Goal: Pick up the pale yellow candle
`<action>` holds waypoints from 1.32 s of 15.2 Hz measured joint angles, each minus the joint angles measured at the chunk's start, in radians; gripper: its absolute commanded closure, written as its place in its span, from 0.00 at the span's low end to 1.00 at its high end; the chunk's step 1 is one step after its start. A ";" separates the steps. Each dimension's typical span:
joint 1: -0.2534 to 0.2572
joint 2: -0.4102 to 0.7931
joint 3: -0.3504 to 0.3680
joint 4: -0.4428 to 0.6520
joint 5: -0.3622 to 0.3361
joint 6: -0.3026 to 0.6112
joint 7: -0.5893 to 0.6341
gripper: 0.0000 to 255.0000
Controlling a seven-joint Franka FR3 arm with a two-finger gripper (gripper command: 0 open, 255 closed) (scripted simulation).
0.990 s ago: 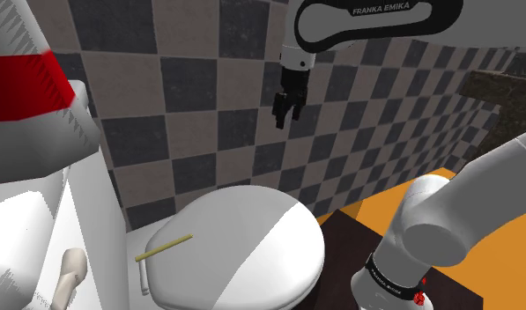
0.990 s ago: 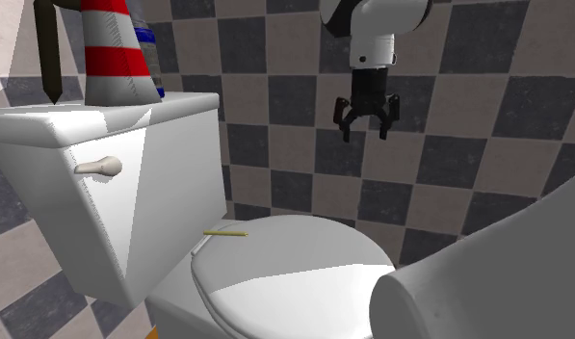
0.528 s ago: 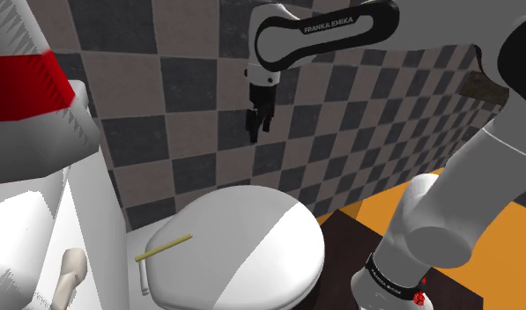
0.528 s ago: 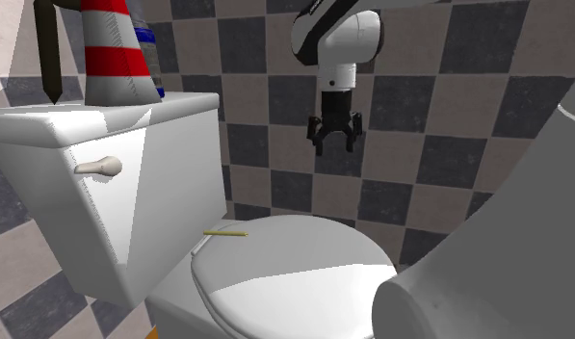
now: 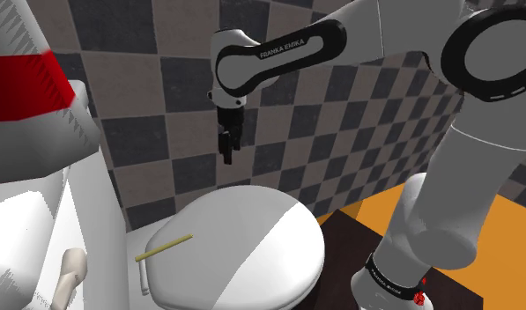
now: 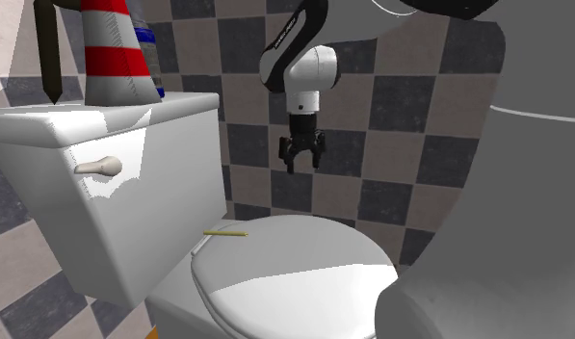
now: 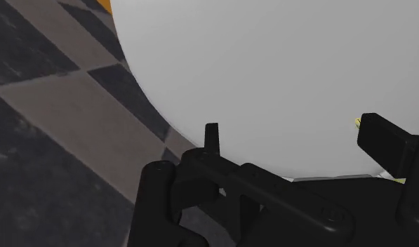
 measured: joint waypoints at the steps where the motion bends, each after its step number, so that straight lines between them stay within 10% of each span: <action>1: 0.008 0.031 0.008 0.021 0.003 0.003 -0.016 0.00; 20: 0.175 0.504 0.179 0.327 -0.030 0.052 -0.269 0.00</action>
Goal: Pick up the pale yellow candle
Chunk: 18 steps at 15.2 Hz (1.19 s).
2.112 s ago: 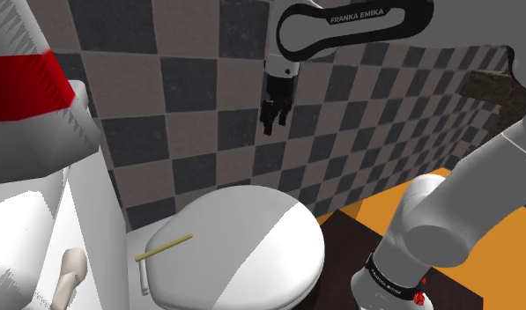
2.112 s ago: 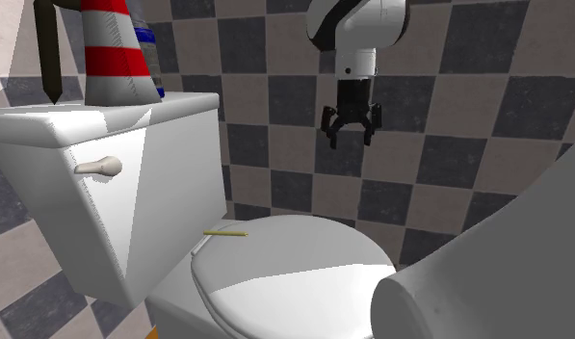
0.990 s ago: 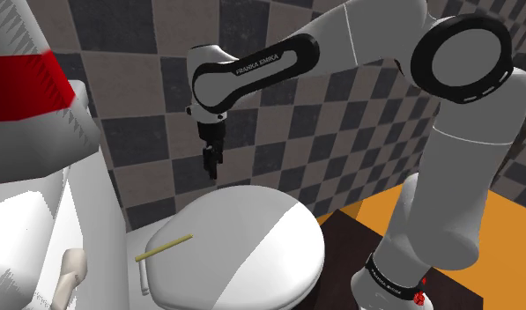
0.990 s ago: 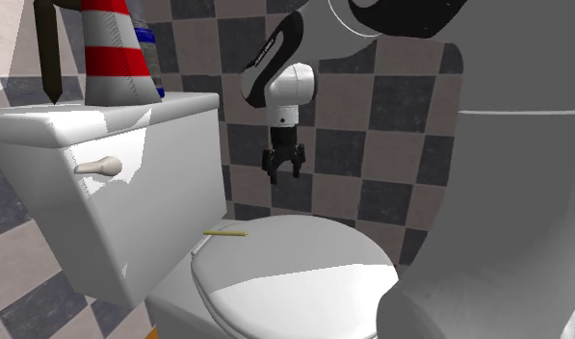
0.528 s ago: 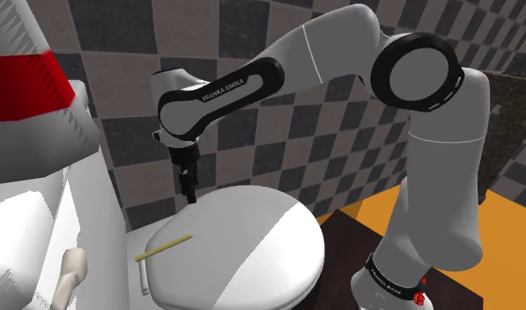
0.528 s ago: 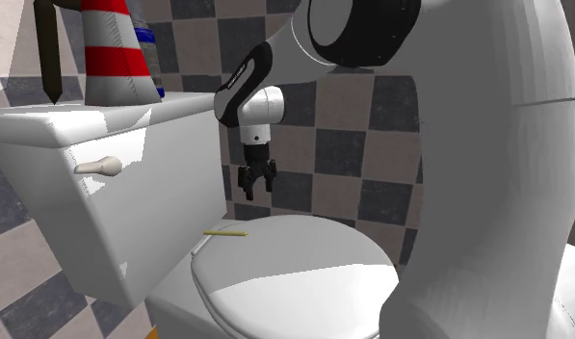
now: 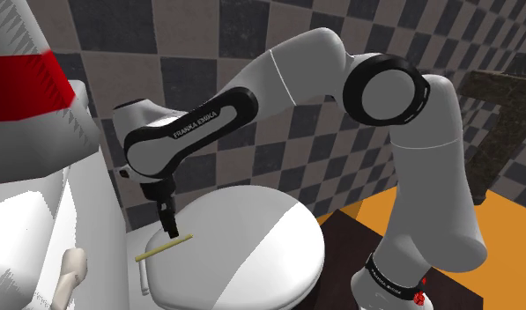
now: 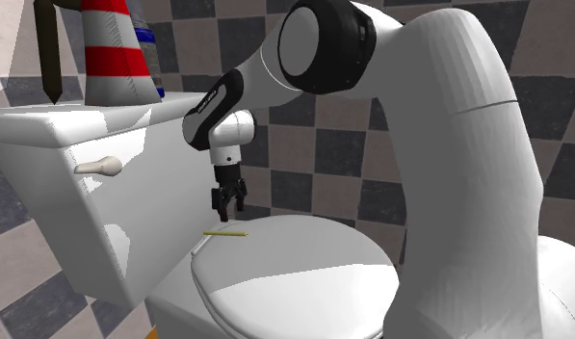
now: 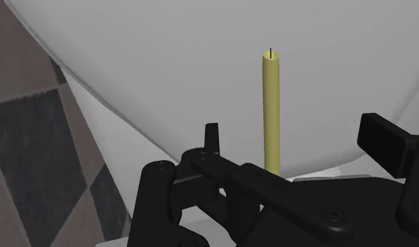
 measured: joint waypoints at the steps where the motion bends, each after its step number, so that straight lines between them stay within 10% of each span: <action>1: 0.008 0.016 0.006 0.009 -0.003 0.004 -0.007 0.00; 9: 0.020 0.084 0.006 0.009 -0.015 0.065 -0.012 0.00; 10: 0.019 0.085 0.006 0.006 -0.016 0.070 -0.012 1.00; 18: 0.019 0.086 0.006 0.005 -0.016 0.073 -0.013 1.00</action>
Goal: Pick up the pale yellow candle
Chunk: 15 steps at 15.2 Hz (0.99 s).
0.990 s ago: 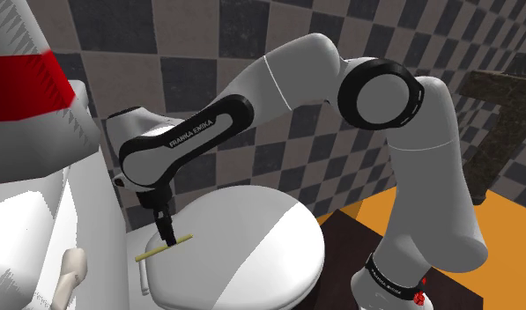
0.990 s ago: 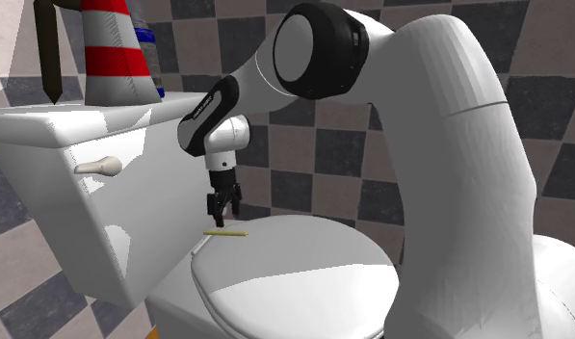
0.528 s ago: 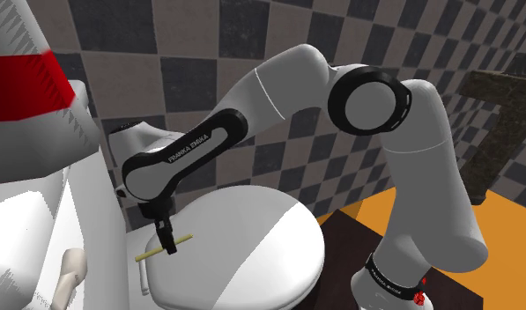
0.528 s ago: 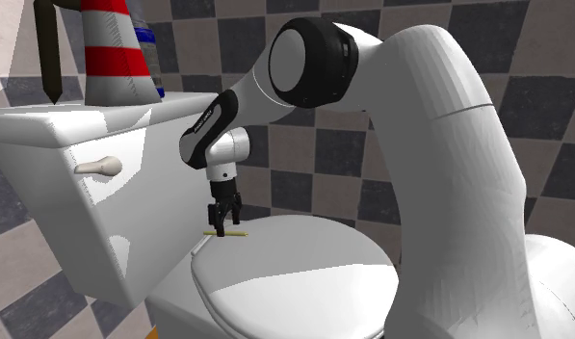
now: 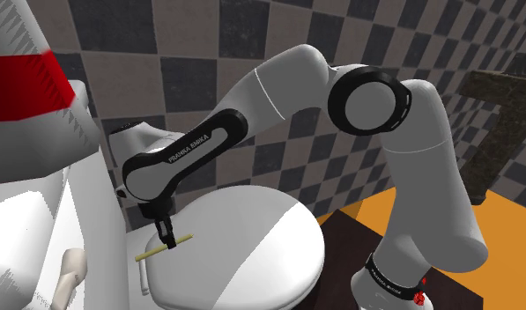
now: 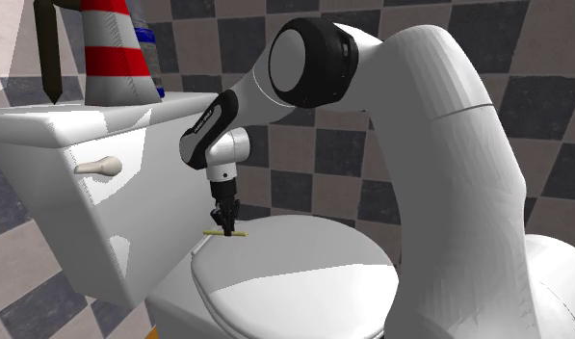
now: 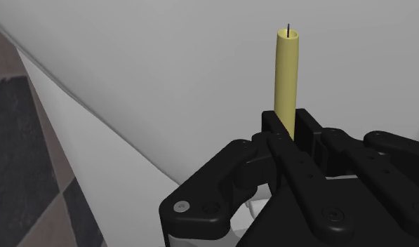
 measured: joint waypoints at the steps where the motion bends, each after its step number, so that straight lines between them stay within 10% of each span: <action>1: 0.000 0.000 0.000 0.000 0.000 0.000 0.000 1.00; 15: -0.006 -0.083 0.009 0.037 0.014 -0.119 -0.001 1.00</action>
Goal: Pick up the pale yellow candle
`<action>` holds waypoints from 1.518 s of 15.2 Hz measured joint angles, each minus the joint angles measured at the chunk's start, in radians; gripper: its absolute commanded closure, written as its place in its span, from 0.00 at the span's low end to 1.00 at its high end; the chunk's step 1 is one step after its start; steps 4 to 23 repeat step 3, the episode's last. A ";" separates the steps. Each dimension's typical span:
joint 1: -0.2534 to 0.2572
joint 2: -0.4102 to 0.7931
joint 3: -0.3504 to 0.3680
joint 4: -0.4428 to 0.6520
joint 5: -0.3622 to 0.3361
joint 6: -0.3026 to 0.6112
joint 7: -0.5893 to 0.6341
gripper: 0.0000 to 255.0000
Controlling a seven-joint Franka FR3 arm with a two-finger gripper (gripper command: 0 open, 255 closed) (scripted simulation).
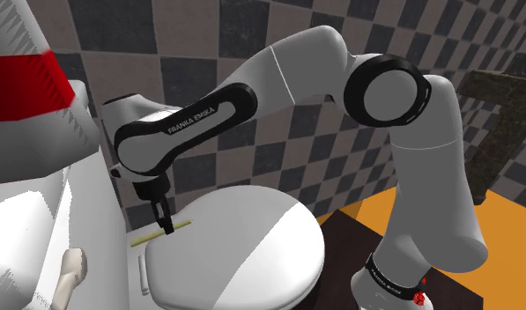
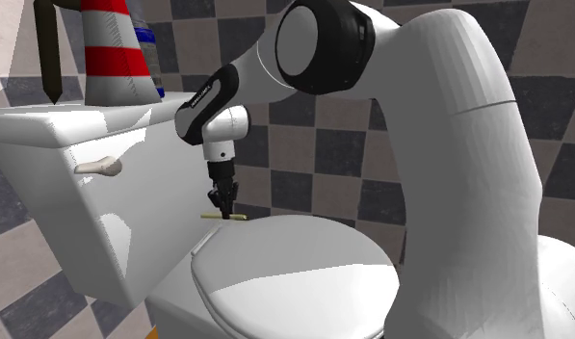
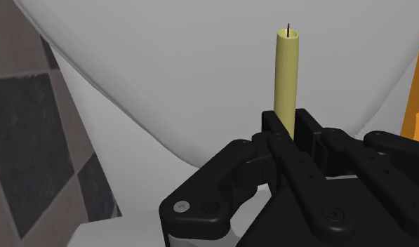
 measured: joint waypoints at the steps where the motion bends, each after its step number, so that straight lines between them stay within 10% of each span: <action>1: 0.000 -0.006 0.001 0.006 0.001 -0.011 0.001 1.00; 23: -0.001 -0.018 0.002 0.009 0.003 -0.027 -0.001 1.00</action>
